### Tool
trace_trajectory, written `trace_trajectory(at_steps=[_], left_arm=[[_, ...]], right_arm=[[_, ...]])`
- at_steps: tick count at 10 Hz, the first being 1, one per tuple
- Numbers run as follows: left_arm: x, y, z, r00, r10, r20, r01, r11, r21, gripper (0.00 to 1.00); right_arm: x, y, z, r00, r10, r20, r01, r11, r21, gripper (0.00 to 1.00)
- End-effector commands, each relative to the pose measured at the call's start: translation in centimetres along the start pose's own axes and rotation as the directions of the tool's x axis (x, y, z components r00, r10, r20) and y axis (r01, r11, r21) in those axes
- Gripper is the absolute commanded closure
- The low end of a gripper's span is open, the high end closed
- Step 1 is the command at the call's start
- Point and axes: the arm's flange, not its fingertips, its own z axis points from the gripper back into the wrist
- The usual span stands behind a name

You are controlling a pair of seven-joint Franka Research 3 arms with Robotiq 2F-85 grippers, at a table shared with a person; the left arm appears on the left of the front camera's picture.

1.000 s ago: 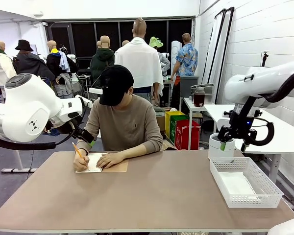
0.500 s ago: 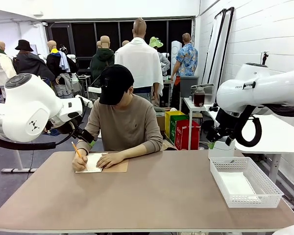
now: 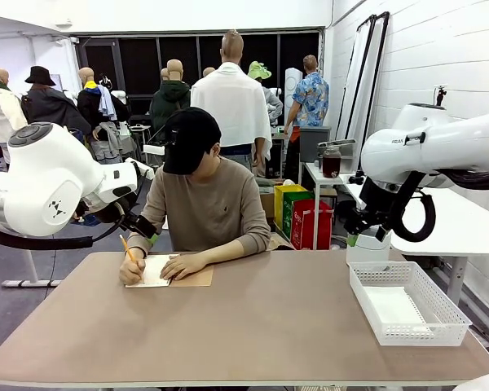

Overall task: Sort the paper based on its condition.
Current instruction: If a person hands you a paper, place it in the Organizing basket , and if it's crumpled, put it in the Trash can.

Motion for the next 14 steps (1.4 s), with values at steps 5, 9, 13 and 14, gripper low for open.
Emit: trace_trajectory(at_steps=[5, 9, 13, 14], left_arm=[[-0.1, 0.1, 0.0, 1.000, 0.003, 0.000, -0.003, 1.000, -0.002, 0.00], [-0.1, 0.1, 0.0, 1.000, 0.003, 0.000, -0.003, 1.000, -0.002, 0.00], [-0.1, 0.1, 0.0, 1.000, 0.003, 0.000, -0.003, 1.000, -0.002, 0.00], [-0.1, 0.1, 0.0, 1.000, 0.003, 0.000, -0.003, 1.000, -0.002, 0.00]], right_arm=[[-0.3, 5.6, 1.1, 0.925, 0.306, 0.226, -0.316, 0.949, 0.006, 0.00], [-1.2, 6.7, 1.9, 0.873, 0.402, 0.277, -0.436, 0.897, 0.070, 0.00], [-1.2, 7.2, 2.0, 0.863, 0.419, 0.283, -0.463, 0.880, 0.108, 0.00], [-1.3, 7.3, 2.1, 0.854, 0.430, 0.293, -0.481, 0.867, 0.128, 0.00]])
